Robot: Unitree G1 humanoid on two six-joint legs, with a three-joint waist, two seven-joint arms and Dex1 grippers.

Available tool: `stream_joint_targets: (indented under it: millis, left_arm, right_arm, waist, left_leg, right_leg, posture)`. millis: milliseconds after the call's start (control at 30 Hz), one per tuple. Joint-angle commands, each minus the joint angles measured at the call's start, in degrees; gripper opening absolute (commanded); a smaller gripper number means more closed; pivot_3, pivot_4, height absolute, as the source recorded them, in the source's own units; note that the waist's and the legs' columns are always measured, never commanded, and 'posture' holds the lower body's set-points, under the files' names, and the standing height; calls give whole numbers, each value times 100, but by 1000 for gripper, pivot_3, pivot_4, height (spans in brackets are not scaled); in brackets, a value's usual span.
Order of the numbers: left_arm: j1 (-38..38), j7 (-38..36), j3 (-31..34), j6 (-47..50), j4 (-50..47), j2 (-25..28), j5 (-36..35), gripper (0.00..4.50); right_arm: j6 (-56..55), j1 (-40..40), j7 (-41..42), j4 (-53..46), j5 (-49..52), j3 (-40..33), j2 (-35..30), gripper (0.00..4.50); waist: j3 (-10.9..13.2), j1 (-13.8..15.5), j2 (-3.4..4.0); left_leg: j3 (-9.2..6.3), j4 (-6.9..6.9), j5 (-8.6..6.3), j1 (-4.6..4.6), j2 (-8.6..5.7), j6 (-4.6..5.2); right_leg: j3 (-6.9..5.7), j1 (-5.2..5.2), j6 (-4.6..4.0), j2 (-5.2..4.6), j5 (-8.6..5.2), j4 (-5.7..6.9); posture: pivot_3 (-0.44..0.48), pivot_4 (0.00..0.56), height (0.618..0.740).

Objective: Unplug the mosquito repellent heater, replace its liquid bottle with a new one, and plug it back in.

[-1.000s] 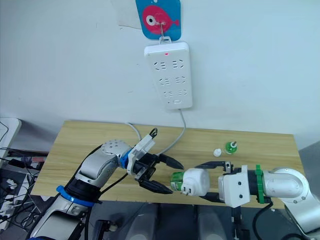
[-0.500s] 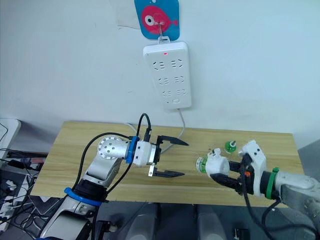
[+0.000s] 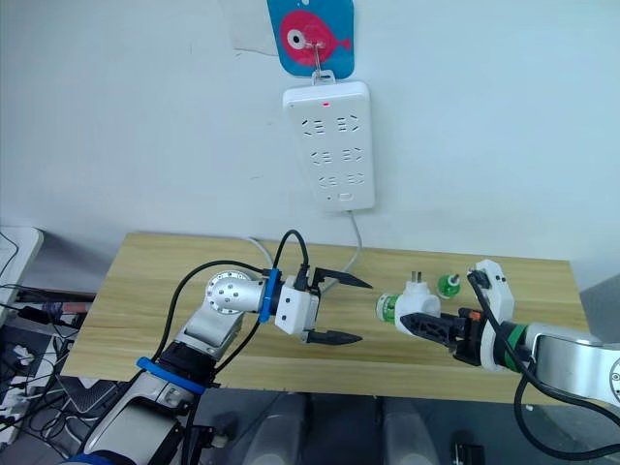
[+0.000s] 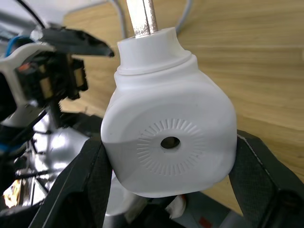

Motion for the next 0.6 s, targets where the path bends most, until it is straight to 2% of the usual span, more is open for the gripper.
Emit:
stream_joint_targets:
  millis: [33, 267, 600]
  left_arm:
    - [23, 279, -116, 246, -478, -9, 174, 4500]
    - [-22, 815, -340, 680, -618, -96, 787, 4500]
    - [-373, 1212, -477, 341, -117, -247, 1072, 4500]
  right_arm:
    - [-253, 24, -288, -218, 149, -20, 128, 3031]
    - [-580, -41, -765, -449, 149, 130, 540, 3031]
    - [-733, -51, -887, -636, 149, 330, 620, 3031]
  waist:
    - [-1, -3, 2]
    - [-3, -4, 2]
    - [-3, -8, 3]
  left_leg:
    - [0, 0, 0, 0, 0, -1]
    - [0, -1, 0, 0, 1, -1]
    - [1, -1, 0, 0, 1, 0]
  right_leg:
    - [0, 0, 0, 0, 0, 1]
    - [1, 0, 0, 2, 0, -1]
    - [1, -1, 0, 2, 0, -1]
  posture:
    - [111, 282, 740]
    - [111, 280, 740]
    - [102, 290, 740]
